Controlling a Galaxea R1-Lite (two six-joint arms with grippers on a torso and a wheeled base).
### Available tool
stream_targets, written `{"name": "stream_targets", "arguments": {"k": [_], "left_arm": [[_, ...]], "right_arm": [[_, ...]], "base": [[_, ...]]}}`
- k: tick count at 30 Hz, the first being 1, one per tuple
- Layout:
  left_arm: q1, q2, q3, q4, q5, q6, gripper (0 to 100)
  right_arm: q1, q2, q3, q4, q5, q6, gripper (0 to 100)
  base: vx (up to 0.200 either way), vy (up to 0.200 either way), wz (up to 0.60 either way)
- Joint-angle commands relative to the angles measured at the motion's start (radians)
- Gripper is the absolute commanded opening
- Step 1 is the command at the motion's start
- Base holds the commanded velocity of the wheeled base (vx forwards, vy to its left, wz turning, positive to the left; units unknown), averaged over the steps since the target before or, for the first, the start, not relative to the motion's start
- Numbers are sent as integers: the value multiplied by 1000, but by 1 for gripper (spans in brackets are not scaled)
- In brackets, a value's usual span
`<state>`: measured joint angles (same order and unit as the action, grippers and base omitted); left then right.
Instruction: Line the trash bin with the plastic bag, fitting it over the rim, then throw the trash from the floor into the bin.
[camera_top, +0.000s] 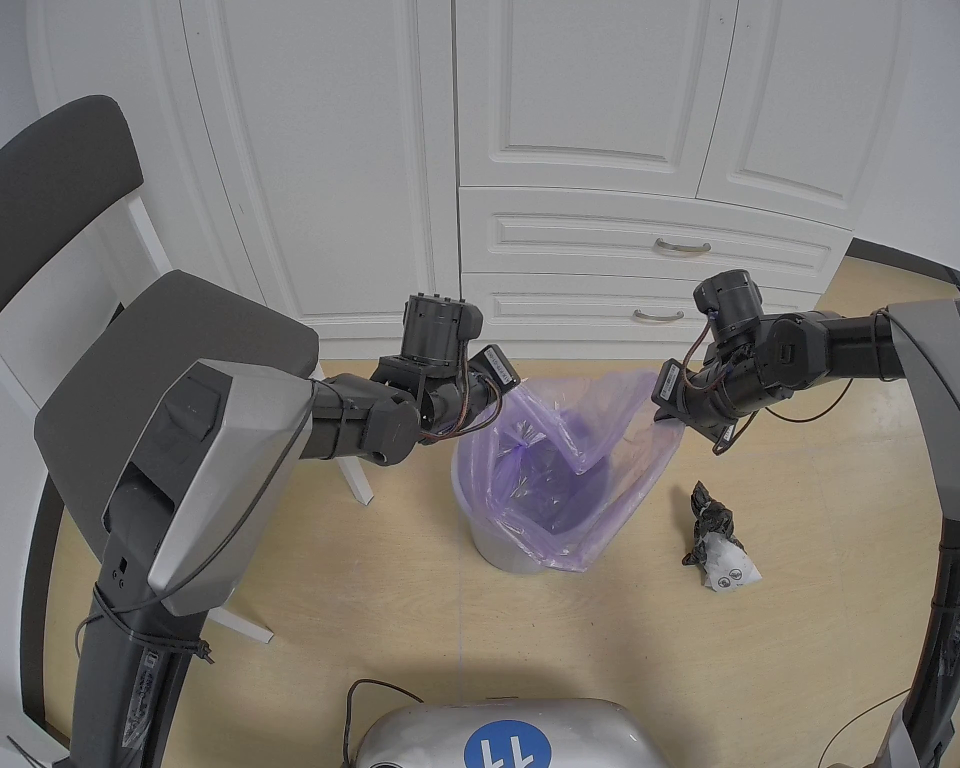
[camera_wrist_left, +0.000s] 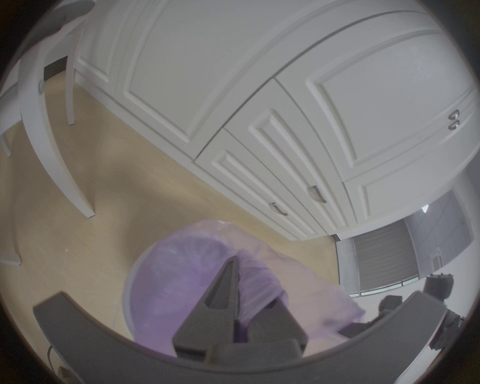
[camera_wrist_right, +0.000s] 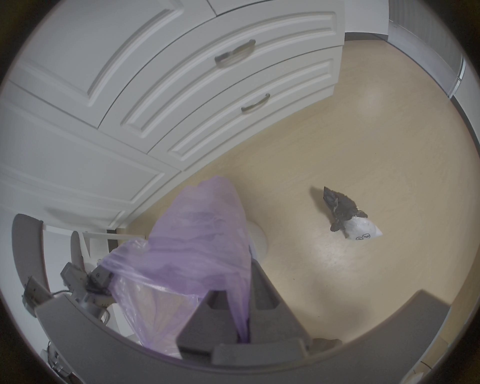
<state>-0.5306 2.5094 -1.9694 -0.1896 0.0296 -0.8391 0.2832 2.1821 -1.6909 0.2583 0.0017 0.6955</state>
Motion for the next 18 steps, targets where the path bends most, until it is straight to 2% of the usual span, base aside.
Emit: {"name": "stream_targets", "arguments": {"k": [1, 6, 8, 11, 15, 18], "left_arm": [[32, 51, -6, 24, 6, -18, 0], [35, 6, 21, 102, 6, -41, 0], [26, -83, 47, 228, -2, -49, 0], [8, -164, 79, 309, -7, -46, 0], [-5, -228, 110, 343, -10, -44, 0], [-15, -300, 155, 351, -66, -41, 0]], "right_arm": [[24, 36, -3, 2, 1, 4, 0], [51, 11, 8, 16, 1, 5, 0], [103, -54, 37, 78, 4, -1, 0], [146, -113, 53, 125, 4, -4, 0], [177, -156, 54, 157, 4, 2, 0], [195, -202, 54, 187, 3, 7, 0]], "base": [[0, 0, 0], [0, 0, 0], [0, 0, 0], [0, 0, 0], [0, 0, 0], [0, 0, 0]]}}
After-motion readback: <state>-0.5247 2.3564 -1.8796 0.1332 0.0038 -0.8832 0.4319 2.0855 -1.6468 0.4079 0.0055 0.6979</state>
